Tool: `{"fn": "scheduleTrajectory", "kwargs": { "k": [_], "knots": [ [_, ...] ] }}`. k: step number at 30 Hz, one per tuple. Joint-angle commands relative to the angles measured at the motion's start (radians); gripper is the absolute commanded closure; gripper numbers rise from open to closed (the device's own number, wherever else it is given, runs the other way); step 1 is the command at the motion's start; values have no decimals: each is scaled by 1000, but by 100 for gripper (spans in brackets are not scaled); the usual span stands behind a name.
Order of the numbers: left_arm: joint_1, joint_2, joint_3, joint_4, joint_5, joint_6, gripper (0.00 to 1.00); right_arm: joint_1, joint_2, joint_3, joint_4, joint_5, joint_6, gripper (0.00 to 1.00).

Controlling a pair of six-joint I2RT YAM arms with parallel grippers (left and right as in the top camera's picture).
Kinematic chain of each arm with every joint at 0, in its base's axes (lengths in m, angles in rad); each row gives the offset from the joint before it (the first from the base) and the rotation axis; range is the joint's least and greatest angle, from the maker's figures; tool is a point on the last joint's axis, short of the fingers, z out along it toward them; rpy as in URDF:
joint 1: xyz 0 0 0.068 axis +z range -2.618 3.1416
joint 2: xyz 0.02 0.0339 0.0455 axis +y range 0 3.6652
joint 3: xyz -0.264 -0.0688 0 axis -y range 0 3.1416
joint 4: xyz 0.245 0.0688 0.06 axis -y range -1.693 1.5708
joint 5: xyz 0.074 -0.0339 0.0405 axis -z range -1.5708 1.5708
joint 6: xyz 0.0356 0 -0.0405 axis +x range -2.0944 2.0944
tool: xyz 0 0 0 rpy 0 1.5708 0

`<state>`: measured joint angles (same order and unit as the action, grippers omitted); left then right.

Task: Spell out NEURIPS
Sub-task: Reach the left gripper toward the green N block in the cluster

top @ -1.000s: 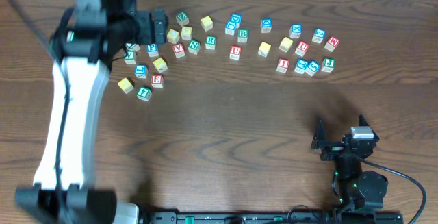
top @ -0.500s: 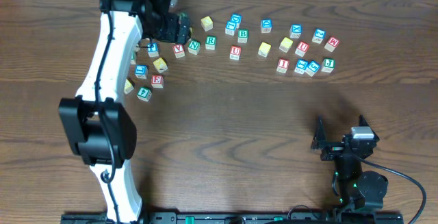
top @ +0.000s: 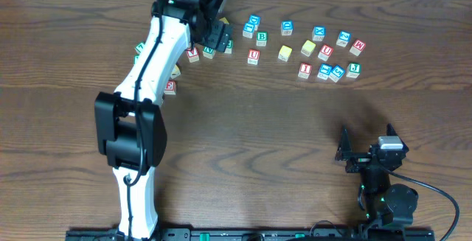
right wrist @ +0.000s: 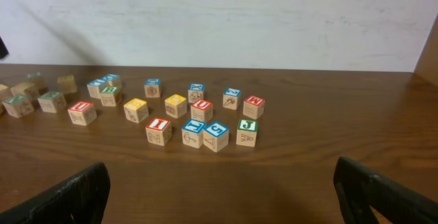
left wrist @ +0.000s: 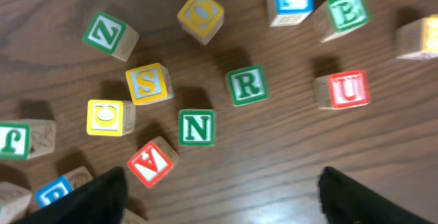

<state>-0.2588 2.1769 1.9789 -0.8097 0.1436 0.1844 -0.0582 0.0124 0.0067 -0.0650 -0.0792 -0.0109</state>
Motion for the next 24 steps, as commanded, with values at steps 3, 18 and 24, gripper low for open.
{"fn": "scheduleTrajectory", "kwargs": {
  "k": [3, 18, 24],
  "knots": [
    [14, 43, 21, 28, -51, 6, 24, -6, -6, -1, -3, -5, 10, 1],
    [13, 164, 21, 90, -43, -6, 32, -6, -6, -1, -3, -5, 10, 1],
    [13, 199, 21, 109, -43, -5, 37, -6, -6, -1, -3, -5, 10, 1]
  ]
}}
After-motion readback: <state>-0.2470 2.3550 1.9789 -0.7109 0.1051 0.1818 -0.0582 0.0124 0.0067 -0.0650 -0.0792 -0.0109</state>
